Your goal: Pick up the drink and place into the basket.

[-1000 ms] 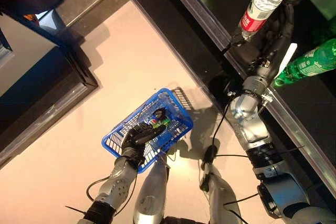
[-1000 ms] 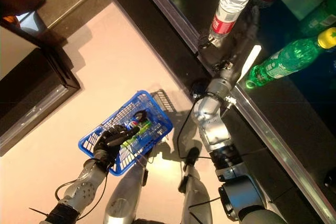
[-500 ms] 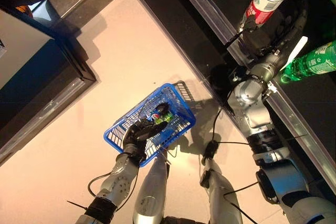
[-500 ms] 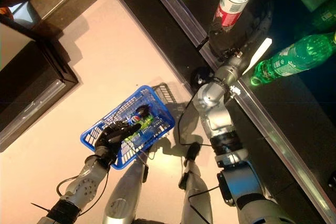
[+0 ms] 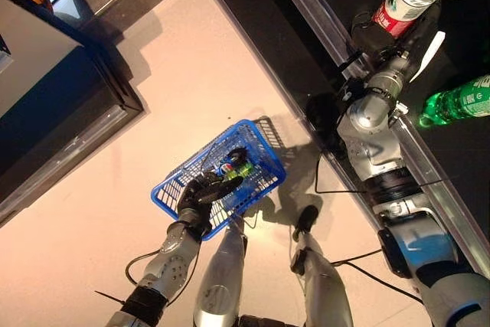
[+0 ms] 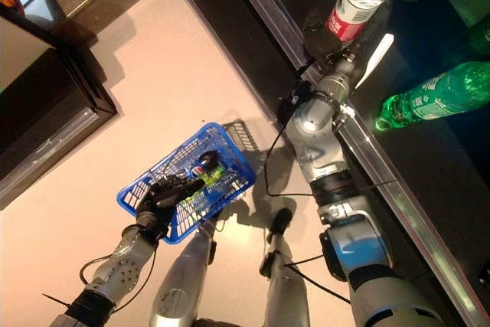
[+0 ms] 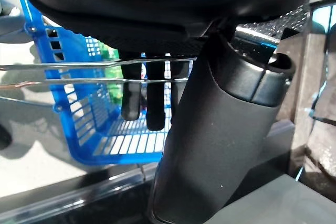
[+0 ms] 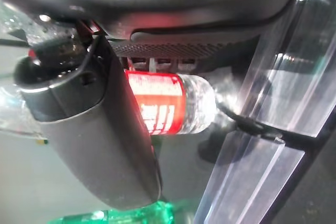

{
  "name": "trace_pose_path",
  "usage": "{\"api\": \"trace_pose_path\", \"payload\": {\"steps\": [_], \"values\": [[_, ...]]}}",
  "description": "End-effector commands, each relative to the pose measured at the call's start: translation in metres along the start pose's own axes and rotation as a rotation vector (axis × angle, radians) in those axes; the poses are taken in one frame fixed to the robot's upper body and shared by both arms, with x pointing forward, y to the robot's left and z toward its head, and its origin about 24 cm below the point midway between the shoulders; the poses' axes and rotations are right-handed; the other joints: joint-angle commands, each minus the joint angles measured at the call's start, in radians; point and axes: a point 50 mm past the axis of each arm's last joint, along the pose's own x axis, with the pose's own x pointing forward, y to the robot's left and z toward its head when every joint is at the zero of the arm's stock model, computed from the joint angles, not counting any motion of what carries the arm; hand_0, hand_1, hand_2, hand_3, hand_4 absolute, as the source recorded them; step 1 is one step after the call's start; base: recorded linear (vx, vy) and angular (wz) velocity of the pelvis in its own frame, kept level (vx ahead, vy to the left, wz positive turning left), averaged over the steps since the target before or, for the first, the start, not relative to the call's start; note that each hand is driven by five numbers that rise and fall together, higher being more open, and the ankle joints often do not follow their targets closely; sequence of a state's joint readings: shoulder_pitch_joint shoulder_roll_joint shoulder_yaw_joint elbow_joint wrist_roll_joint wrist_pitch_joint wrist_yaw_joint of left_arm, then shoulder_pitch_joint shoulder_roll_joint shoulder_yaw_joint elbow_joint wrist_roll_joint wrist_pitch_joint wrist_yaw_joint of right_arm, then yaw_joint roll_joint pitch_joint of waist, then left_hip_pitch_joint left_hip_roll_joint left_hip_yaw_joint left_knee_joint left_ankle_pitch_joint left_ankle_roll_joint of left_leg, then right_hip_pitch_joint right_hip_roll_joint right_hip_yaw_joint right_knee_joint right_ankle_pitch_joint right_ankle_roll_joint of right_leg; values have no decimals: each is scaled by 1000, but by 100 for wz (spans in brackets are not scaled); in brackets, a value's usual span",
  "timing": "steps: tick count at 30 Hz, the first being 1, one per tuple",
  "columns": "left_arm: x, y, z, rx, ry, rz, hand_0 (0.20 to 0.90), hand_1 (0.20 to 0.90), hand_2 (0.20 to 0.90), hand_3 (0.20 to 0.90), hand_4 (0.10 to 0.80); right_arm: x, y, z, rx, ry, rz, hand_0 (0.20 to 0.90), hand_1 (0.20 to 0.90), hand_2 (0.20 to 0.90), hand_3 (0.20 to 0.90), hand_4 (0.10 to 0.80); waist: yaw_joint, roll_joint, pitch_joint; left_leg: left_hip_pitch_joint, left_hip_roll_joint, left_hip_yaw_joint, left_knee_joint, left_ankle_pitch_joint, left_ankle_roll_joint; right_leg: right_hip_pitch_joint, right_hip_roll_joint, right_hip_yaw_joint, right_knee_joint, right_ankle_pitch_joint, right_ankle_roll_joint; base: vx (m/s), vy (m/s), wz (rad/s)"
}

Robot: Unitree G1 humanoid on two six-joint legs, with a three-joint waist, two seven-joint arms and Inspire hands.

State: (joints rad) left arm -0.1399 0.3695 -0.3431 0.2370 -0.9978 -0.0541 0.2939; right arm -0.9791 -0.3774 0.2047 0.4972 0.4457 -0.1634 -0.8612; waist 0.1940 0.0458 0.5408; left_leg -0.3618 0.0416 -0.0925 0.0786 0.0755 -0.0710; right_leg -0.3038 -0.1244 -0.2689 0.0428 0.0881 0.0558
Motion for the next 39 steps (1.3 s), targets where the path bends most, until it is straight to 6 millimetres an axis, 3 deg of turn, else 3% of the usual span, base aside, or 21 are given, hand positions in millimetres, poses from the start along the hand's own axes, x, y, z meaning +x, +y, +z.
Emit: {"api": "trace_pose_path", "payload": {"steps": [1, 3, 4, 5, 12, 18, 29, 39], "values": [[-17, -35, 74, -4, -362, -266, 300, 300, 300, 200, 100, 26, 17, 83, 122, -294, 107, 900, 900, 900, 900, 800, 39, -8, -21, -49, -53, 11, 34, -4, 64, 16, -61, 35, 40, 5, 34, 10, -21, 6], [-17, -34, 75, 1, -363, -266, 300, 300, 300, 200, 100, 31, 15, 83, 99, -288, 99, 900, 900, 900, 900, 800, 43, -10, -21, -50, -54, 9, 35, -5, 65, 15, -62, 31, 41, 4, 34, 7, -17, 5], [-17, -33, 75, 3, -362, -267, 300, 300, 300, 200, 100, 35, 14, 83, 92, -285, 82, 394, 394, 394, 310, 210, 46, -9, -21, -50, -53, 9, 35, -5, 65, 17, -63, 27, 42, 4, 34, 0, 0, 0], [-18, -32, 75, 3, -360, -265, 300, 300, 300, 200, 100, 38, 12, 83, 69, -292, 73, 300, 300, 300, 200, 100, 49, -8, -21, -43, -53, 8, 38, -13, 64, 24, -62, 26, 44, -3, 35, 0, 0, 0], [-21, -24, 80, 12, -371, -254, 300, 300, 300, 200, 100, 57, -9, 91, 38, -322, 9, 300, 300, 300, 200, 100, 53, -14, -21, -56, -53, 1, 41, -11, 66, 14, -65, 14, 48, 3, 40, 0, -8, 3], [-22, -25, 82, 19, -379, -269, 300, 300, 300, 200, 100, 56, -11, 94, 64, -336, 9, 300, 300, 300, 200, 100, 51, -18, -21, -54, -53, 4, 41, -14, 68, 15, -65, 13, 44, 6, 44, -7, -12, 4], [-22, -27, 84, 12, -409, -276, 300, 300, 300, 200, 100, 41, -7, 92, 117, -362, 60, 300, 300, 300, 200, 100, 39, -15, -21, 8, -49, 18, 5, -12, 68, 64, -62, 18, 25, 1, 42, -44, -1, 0], [-23, -27, 86, 2, -437, -266, 300, 300, 300, 200, 100, 5, -5, 92, 218, -389, 183, 300, 300, 300, 200, 100, 12, -24, -30, 139, -38, 29, -41, -14, 62, 172, -52, 28, 5, -17, 32, -39, 2, -3]]}}
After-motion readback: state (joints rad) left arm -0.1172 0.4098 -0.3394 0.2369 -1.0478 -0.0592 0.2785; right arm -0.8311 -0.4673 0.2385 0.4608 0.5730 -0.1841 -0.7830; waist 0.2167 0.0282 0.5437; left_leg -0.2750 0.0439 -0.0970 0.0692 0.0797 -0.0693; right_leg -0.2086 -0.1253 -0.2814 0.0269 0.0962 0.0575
